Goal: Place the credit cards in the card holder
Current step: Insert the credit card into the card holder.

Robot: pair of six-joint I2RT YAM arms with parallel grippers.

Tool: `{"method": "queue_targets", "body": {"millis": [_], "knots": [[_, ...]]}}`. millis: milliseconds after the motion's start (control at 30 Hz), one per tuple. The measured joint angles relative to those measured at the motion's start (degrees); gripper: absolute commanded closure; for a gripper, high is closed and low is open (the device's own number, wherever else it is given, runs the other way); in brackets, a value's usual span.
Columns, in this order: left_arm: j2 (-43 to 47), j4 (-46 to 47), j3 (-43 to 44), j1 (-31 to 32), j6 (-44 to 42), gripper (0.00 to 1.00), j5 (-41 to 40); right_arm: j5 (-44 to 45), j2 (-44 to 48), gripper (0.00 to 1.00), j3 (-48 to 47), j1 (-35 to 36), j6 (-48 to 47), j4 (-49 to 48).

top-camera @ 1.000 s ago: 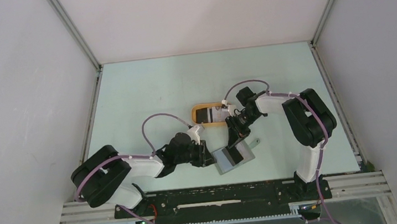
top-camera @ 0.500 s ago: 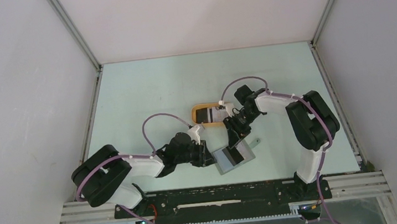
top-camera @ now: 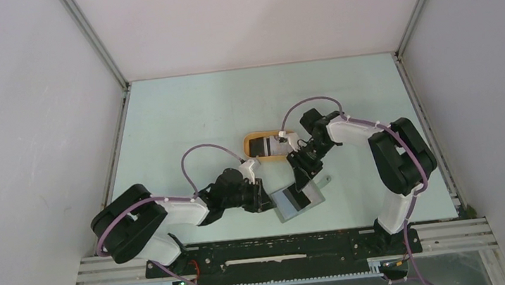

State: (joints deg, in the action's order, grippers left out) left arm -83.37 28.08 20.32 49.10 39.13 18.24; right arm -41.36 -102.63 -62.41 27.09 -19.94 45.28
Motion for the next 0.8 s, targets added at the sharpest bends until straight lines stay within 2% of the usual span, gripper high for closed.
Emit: {"method": "queue_targets", "body": {"millis": [800], "knots": [[0.00, 0.31, 0.00, 0.00, 0.07, 0.69, 0.39, 0.42, -3.34, 0.49, -0.17, 1.99, -2.49, 6.29]]}}
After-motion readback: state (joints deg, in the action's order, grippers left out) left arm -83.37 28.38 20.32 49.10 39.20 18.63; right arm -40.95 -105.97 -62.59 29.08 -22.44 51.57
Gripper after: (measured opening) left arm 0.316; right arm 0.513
